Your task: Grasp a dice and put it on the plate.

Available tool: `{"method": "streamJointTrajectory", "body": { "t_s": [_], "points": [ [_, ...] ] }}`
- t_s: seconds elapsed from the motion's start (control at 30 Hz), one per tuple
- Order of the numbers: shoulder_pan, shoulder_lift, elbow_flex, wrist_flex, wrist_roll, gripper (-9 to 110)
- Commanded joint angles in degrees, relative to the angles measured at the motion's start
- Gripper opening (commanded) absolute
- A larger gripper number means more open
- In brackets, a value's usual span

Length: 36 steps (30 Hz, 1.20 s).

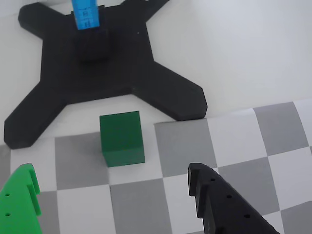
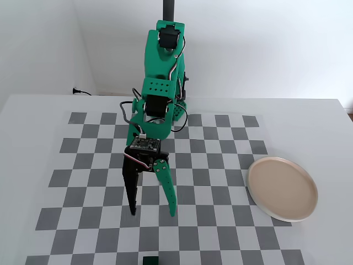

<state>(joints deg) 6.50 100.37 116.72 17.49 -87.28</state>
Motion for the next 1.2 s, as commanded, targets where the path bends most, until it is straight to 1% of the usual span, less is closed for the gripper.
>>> {"method": "streamJointTrajectory", "body": {
  "t_s": [0.0,0.57,1.17],
  "points": [
    [0.26,-1.49,-7.38,-2.20,0.00,28],
    [-1.49,-19.25,-21.88,-3.25,-0.97,27],
    [-2.11,-35.42,-32.17,-4.31,-0.53,27]
  ]
}}
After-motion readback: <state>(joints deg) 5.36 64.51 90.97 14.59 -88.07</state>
